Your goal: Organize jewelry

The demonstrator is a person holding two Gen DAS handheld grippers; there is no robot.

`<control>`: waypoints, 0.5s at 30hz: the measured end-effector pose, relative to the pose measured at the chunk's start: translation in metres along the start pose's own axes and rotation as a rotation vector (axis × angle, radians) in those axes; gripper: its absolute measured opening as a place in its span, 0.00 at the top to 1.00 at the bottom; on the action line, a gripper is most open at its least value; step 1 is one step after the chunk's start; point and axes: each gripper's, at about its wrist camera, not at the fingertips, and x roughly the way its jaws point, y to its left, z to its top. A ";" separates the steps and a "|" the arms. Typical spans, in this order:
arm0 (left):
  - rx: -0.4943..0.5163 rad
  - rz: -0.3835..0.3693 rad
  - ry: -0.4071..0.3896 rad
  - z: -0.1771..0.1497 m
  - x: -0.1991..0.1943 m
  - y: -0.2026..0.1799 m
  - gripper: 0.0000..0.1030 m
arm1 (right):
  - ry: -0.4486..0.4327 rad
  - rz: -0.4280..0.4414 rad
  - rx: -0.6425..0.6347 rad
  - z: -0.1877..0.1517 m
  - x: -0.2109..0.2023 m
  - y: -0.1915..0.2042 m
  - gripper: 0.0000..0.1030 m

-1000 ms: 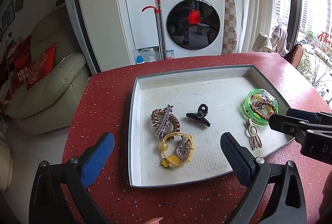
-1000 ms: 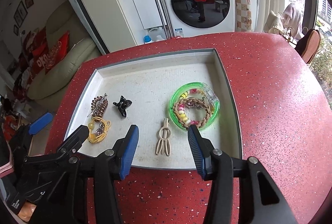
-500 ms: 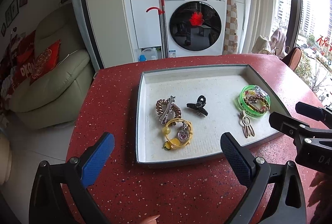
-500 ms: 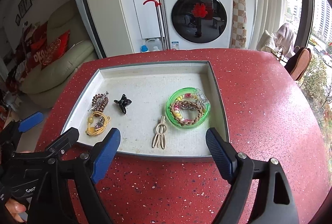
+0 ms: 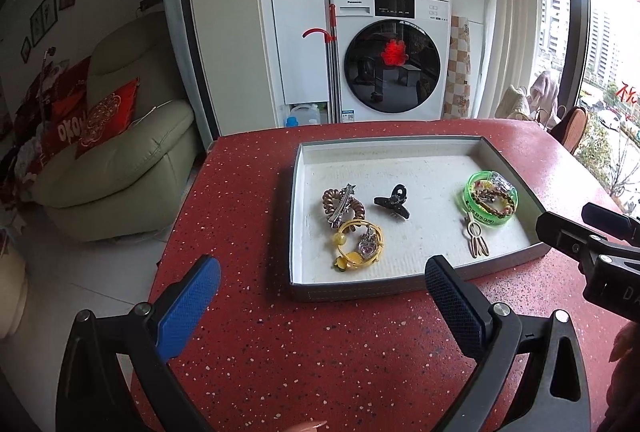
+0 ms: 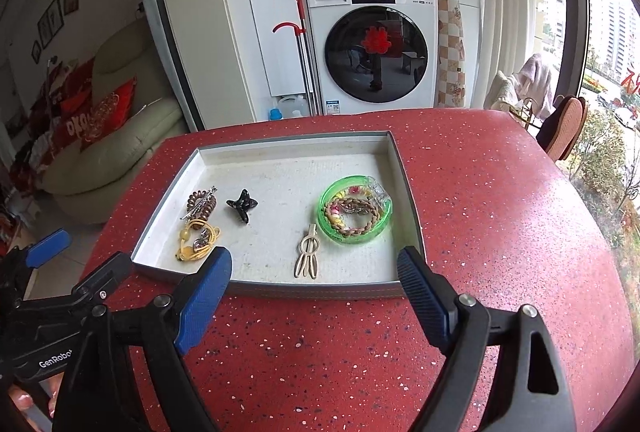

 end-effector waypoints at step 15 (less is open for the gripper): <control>-0.036 0.029 -0.078 -0.031 -0.036 0.003 0.00 | -0.086 -0.036 -0.040 -0.031 -0.033 0.007 0.15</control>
